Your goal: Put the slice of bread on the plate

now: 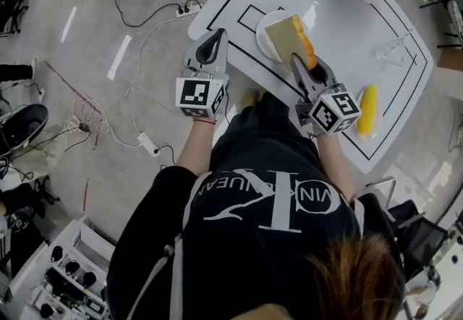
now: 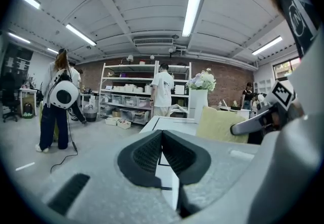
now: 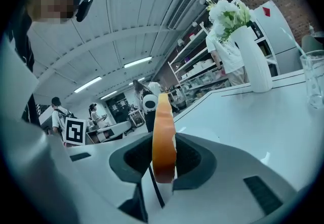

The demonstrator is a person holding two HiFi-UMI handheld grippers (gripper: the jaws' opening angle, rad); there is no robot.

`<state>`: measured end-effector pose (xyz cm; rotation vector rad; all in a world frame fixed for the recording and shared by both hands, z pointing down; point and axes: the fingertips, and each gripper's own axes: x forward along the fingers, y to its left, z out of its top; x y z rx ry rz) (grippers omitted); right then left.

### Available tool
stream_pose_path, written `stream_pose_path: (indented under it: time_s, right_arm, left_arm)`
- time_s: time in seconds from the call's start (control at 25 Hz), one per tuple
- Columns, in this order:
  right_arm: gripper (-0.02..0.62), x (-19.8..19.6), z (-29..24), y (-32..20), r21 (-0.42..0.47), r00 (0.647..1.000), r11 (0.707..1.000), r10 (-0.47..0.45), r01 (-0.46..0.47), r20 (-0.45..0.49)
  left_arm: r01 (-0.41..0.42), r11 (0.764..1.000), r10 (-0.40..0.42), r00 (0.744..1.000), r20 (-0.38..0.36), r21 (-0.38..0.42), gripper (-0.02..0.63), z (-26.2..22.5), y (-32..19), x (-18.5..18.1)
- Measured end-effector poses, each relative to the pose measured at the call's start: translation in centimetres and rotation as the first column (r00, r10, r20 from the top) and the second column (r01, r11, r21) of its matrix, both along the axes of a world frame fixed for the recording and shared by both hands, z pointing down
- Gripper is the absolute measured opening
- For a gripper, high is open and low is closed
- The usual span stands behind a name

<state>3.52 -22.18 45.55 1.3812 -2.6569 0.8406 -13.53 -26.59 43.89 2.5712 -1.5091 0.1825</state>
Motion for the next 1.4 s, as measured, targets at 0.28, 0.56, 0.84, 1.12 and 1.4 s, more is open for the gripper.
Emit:
stream_pose_path:
  time_s: [0.28,0.56,0.84,1.12,1.4]
  right_arm:
    - [0.098,-1.5,1.1,-2.1,-0.068,0.997,0.996,-0.048,0.051,0.054]
    - [0.098,-2.1,2.5,-3.1,-0.132,0.993,0.989,-0.043,0.058,0.112]
    - [0.1,-2.1,3.7,-3.6,-0.185,0.99,0.982,-0.019,0.045,0.141]
    - [0.113,-2.1,4.4,-3.6,-0.179,0.999,0.983,-0.047,0.05,0.02]
    - [0.188,-2.0,5.3,-3.7,-0.177,0.989,0.983,-0.066,0.041,-0.135]
  left_arm:
    - [0.015,1.0,-0.015,1.0,-0.004,-0.013,0.005,0.1,-1.3,0.7]
    - [0.001,0.999,-0.002,1.0,-0.007,-0.046,0.005,1.3,-1.2,2.2]
    - [0.022,0.998,-0.022,1.0,0.002,-0.059,0.005,1.7,-0.9,1.3]
    - [0.02,0.998,-0.02,1.0,-0.007,-0.065,0.005,1.8,-1.1,1.5]
    - [-0.004,0.997,0.003,1.0,-0.023,-0.078,0.005,2.1,-1.1,2.1]
